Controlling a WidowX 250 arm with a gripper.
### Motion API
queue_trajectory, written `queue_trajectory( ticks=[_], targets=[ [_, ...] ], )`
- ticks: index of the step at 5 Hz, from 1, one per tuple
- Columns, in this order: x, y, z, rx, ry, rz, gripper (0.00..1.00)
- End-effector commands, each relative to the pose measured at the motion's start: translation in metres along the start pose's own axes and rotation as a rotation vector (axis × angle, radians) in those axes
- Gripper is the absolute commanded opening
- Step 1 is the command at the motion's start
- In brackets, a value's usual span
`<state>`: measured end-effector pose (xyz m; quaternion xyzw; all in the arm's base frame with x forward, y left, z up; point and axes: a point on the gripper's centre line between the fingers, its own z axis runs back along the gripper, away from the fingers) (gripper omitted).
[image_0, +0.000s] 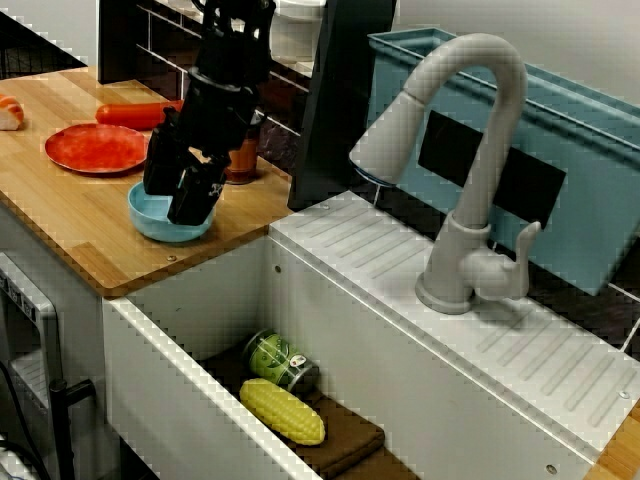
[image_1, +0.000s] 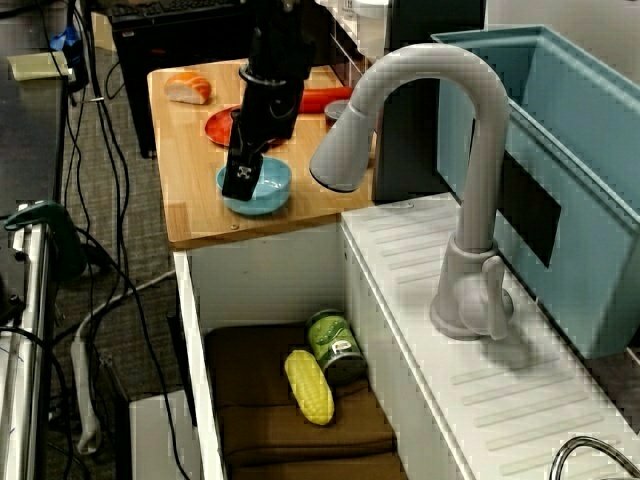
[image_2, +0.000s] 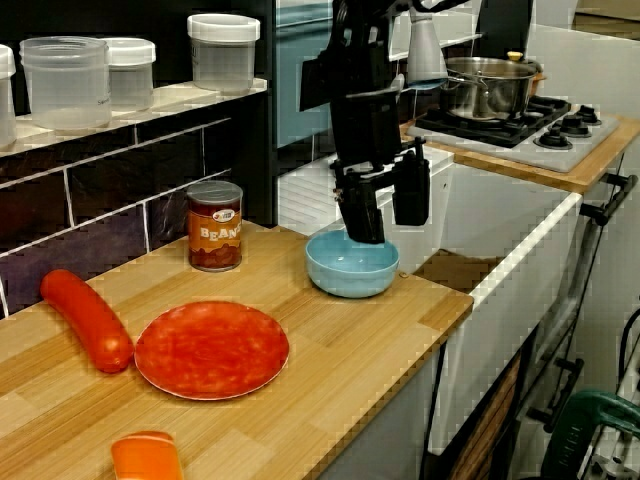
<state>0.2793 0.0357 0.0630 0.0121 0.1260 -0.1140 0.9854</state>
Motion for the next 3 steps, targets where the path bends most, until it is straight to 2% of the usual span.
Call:
queue_trajectory(
  ticks=[1,2,3],
  targets=[
    [-0.019,0.011,0.038,-0.047,-0.11,0.068,1.0],
    [-0.024,0.025,0.041,-0.102,-0.137,0.159,1.0],
    [-0.032,0.033,0.048,-0.118,-0.18,0.233,1.0]
  ],
)
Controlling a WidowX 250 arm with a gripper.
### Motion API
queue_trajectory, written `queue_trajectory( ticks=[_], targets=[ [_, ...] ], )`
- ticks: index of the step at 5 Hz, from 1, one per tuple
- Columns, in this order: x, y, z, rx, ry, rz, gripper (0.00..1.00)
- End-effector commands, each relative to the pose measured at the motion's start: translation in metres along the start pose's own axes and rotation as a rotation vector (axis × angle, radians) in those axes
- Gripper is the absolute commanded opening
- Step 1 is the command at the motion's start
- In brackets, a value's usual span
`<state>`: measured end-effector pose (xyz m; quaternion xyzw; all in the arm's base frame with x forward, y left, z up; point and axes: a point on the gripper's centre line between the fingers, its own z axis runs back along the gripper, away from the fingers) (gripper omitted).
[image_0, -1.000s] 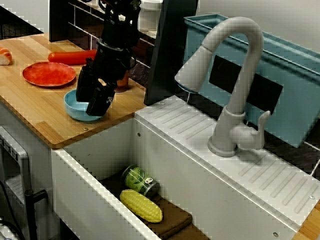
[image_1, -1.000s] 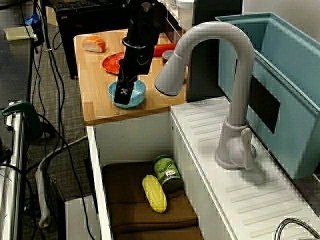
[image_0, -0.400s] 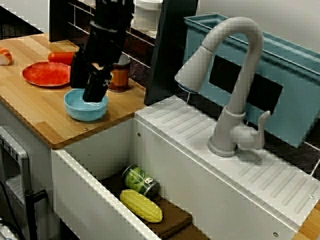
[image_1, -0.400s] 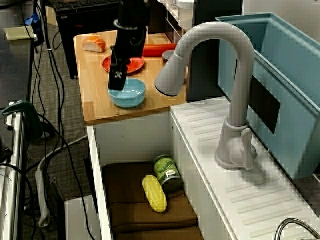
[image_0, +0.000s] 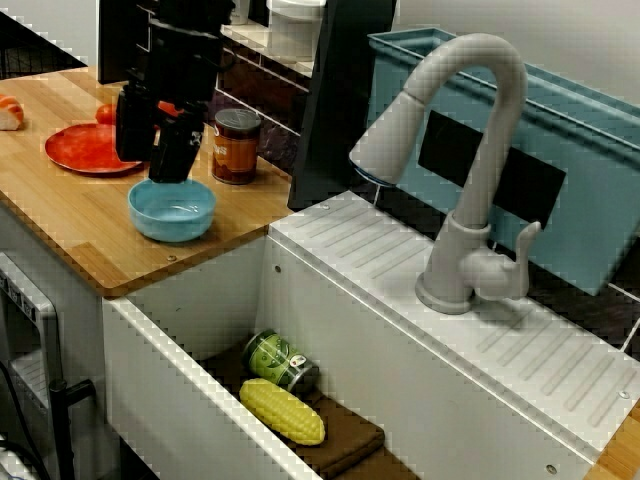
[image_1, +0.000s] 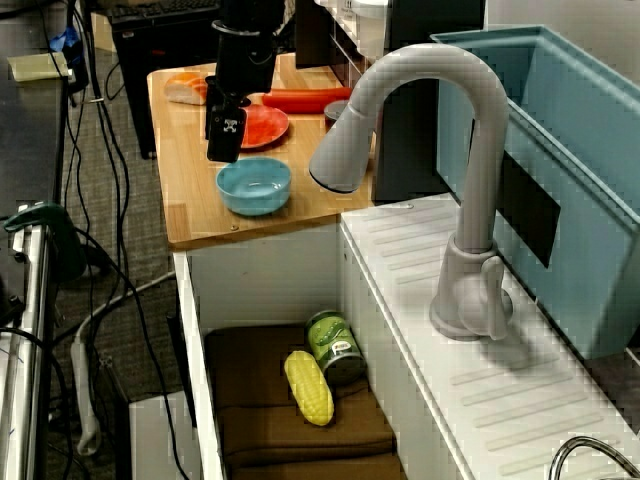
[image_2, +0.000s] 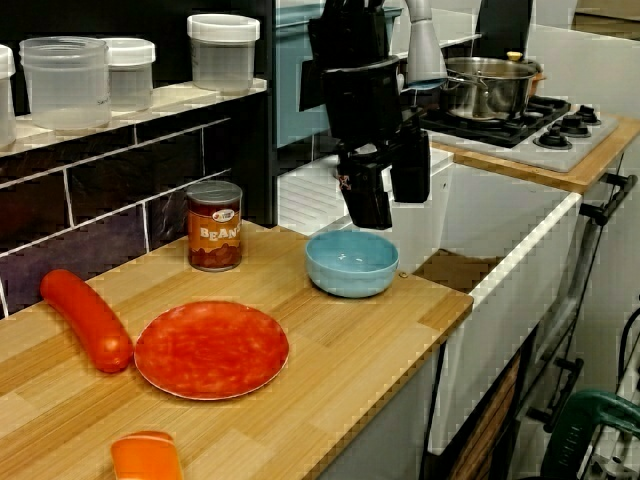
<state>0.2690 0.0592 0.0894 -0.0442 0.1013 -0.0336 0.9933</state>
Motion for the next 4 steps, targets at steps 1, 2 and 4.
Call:
queue_trajectory(
  ticks=[1,2,4],
  targets=[
    [-0.014,0.023,0.038,-0.017,-0.172,0.157,1.0],
    [-0.024,0.04,0.051,-0.101,-0.29,0.325,1.0],
    [-0.026,0.043,0.052,-0.05,-0.324,0.372,1.0]
  ],
)
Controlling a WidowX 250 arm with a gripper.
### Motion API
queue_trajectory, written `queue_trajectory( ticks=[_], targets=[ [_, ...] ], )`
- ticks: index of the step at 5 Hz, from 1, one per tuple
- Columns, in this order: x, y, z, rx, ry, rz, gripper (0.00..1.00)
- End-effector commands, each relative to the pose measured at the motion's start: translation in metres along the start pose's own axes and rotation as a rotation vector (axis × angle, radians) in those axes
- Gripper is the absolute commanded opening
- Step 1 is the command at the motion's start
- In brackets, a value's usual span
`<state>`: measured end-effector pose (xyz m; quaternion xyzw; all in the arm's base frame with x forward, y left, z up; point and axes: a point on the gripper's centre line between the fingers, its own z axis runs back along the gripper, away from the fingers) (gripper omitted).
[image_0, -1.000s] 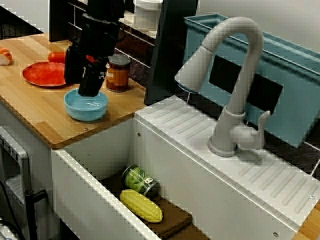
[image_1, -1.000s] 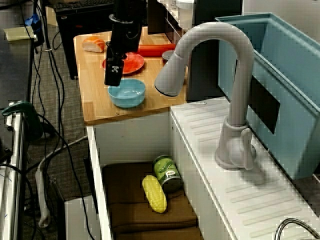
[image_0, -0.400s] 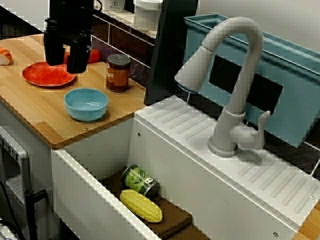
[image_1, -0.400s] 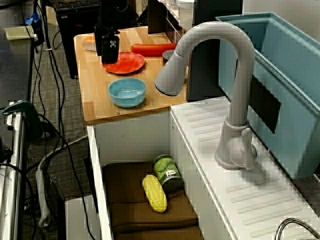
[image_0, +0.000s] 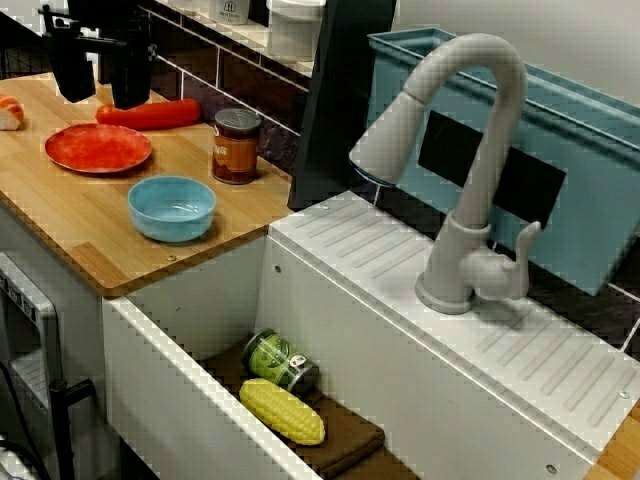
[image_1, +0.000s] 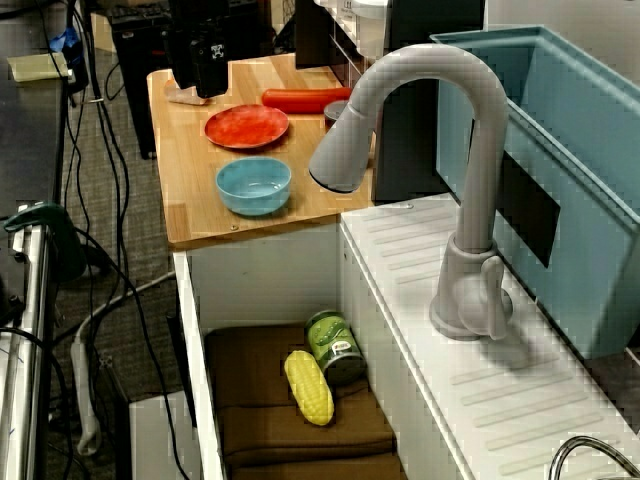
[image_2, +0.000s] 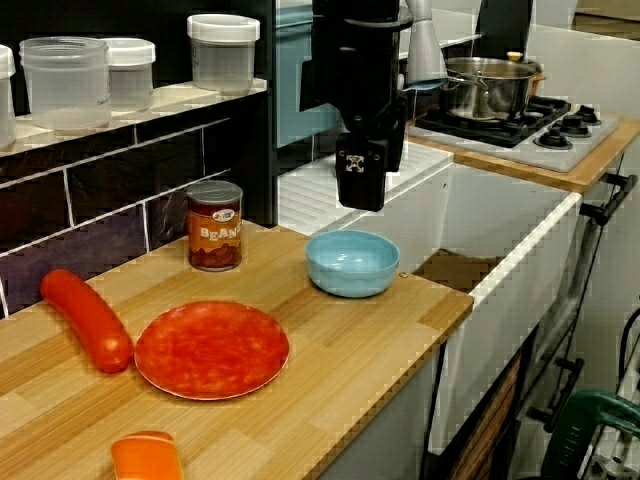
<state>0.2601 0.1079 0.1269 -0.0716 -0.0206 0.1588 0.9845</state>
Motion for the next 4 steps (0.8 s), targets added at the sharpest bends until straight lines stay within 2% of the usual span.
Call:
queue_trajectory(
  ticks=[1,2,4],
  targets=[
    [-0.0003,0.0057,0.0168,0.045,-0.099,0.06,1.0],
    [0.0019,0.0092,0.0156,0.089,-0.138,0.128,1.0],
    [0.0089,0.0112,0.0081,0.112,-0.084,-0.016,1.0]
  ],
)
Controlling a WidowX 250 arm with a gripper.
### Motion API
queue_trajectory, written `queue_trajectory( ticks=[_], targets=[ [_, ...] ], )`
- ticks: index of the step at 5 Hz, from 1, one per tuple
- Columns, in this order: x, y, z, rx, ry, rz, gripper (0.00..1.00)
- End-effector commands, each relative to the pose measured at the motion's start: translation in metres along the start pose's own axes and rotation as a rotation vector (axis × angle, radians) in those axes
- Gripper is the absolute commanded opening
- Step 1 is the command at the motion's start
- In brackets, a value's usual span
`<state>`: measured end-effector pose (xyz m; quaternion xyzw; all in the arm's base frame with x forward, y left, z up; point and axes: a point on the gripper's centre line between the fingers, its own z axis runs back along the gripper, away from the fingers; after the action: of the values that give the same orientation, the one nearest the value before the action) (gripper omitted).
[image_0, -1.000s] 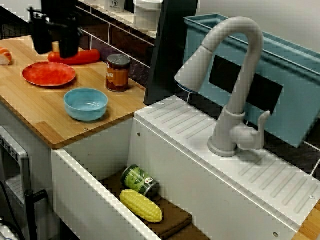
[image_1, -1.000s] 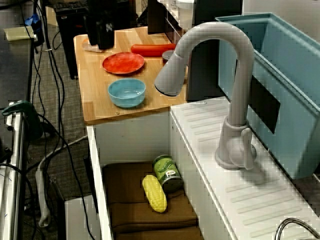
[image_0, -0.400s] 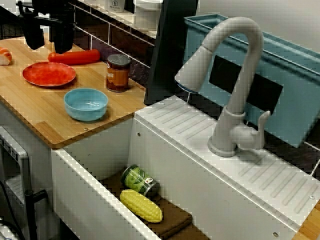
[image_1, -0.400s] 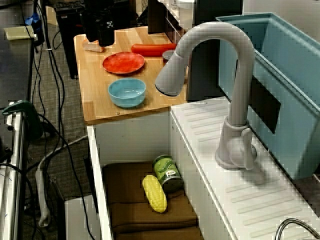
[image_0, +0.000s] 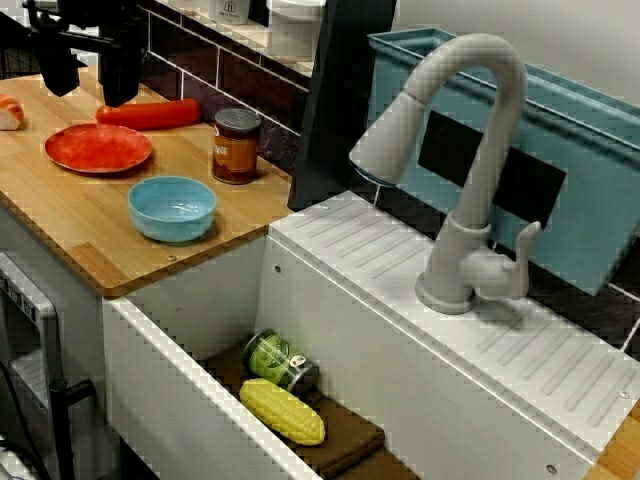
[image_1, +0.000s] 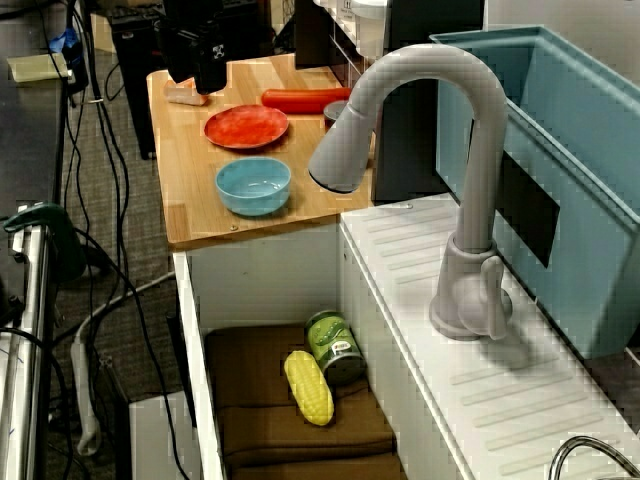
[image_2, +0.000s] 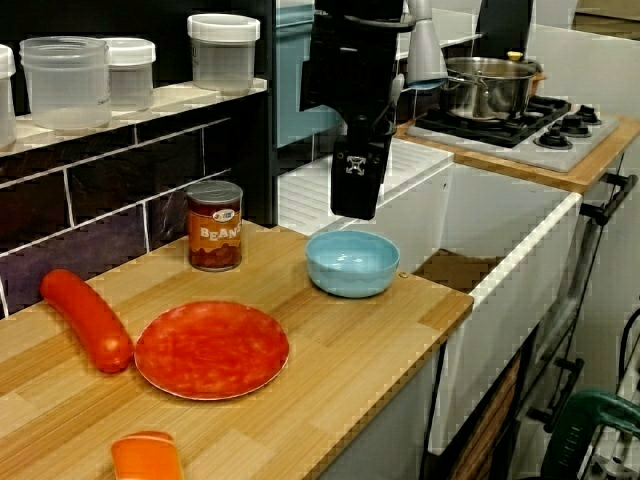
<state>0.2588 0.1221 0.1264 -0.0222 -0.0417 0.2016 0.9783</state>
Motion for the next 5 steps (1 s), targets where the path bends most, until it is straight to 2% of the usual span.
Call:
queue_trajectory(
  ticks=[1,2,3,4,5],
  targets=[
    [0.012,-0.005,0.002,0.056,0.042,-0.165,1.0],
    [0.02,-0.011,-0.003,0.194,0.111,-0.414,1.0],
    [0.027,-0.009,-0.011,0.254,0.154,-0.499,1.0],
    [0.028,-0.007,-0.014,0.246,0.155,-0.542,1.0],
    [0.027,-0.013,-0.025,0.355,0.171,-0.547,1.0]
  ],
)
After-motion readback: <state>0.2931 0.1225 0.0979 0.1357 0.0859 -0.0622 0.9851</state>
